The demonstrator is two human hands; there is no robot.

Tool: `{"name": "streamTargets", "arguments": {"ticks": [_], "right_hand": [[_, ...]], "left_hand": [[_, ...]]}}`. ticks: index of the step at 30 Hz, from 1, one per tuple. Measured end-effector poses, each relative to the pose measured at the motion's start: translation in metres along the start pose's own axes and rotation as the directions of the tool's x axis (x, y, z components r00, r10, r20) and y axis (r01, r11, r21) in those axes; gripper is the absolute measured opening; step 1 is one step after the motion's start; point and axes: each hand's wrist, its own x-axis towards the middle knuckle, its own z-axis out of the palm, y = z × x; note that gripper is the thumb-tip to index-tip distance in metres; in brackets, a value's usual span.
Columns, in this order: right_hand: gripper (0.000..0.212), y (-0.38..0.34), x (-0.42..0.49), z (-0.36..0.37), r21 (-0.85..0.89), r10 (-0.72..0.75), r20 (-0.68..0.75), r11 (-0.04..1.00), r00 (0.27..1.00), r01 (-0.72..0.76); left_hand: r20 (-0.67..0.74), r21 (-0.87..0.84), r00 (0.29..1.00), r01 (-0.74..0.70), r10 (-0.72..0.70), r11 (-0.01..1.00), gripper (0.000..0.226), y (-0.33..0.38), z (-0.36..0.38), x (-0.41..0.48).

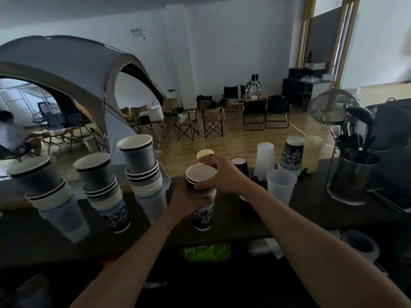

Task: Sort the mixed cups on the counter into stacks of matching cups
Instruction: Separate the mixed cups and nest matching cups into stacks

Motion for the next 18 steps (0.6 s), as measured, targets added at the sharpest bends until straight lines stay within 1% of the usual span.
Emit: {"name": "streamTargets", "arguments": {"ticks": [3, 5, 7, 9, 10, 12, 14, 18], "right_hand": [[0.085, -0.011, 0.002, -0.009, 0.081, 0.018, -0.01, 0.997, 1.0, -0.017], [0.078, -0.019, 0.002, -0.024, 0.075, -0.012, -0.095, 0.997, 0.995, 0.019], [0.072, -0.02, 0.001, -0.047, -0.012, -0.044, -0.213, 0.999, 0.976, 0.043], [0.077, -0.014, -0.002, -0.07, -0.187, -0.038, -0.305, 0.982, 0.952, -0.02], [0.082, -0.009, -0.004, -0.079, -0.289, -0.023, -0.316, 0.955, 0.948, -0.074], [0.088, 0.0, -0.011, -0.09, -0.435, 0.02, -0.277, 0.889, 0.961, -0.143], [0.091, 0.01, -0.019, -0.091, -0.508, 0.058, -0.217, 0.846, 0.975, -0.163], [0.084, 0.033, -0.033, -0.08, -0.651, 0.113, -0.133, 0.739, 0.985, -0.172]], "left_hand": [[-0.011, -0.012, 1.0, -0.002, 0.002, 1.0, 0.065, -0.002, -0.005, 0.0], [-0.009, 0.023, 1.0, 0.009, -0.009, 1.0, 0.06, -0.001, -0.007, -0.002], [-0.008, 0.023, 1.0, 0.008, -0.008, 1.0, 0.059, -0.005, -0.009, -0.001], [-0.001, 0.029, 1.0, 0.009, -0.009, 1.0, 0.067, -0.008, -0.009, -0.001], [0.001, 0.024, 1.0, 0.008, -0.008, 1.0, 0.069, -0.009, -0.009, -0.001], [0.009, 0.021, 1.0, 0.004, -0.004, 1.0, 0.068, -0.009, -0.007, 0.0], [0.007, 0.018, 1.0, -0.007, 0.006, 1.0, 0.062, -0.009, -0.005, 0.001], [0.013, 0.004, 0.999, -0.03, 0.03, 1.0, 0.062, -0.007, -0.002, 0.001]]}}
